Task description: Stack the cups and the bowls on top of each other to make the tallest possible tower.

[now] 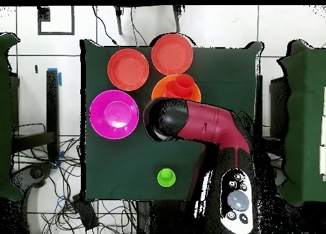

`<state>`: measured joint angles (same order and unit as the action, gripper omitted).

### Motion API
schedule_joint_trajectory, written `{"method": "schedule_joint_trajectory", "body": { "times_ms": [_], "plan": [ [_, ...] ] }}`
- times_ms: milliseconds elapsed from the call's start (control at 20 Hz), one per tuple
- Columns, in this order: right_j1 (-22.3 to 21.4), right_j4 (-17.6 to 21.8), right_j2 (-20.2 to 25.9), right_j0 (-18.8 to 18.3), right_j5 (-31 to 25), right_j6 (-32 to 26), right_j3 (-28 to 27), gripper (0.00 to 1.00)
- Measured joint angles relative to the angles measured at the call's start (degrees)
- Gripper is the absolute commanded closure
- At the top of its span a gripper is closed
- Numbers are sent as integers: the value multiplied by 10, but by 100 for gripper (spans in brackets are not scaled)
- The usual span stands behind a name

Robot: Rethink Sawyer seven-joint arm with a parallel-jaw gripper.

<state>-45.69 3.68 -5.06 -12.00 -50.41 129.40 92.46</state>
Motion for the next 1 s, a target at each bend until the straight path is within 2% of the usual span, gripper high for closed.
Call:
{"method": "schedule_joint_trajectory", "body": {
  "times_ms": [650,1000],
  "plan": [
    [20,0,0,0,0,0,-5,100],
    [52,11,6,-8,0,0,-35,100]
  ]
}}
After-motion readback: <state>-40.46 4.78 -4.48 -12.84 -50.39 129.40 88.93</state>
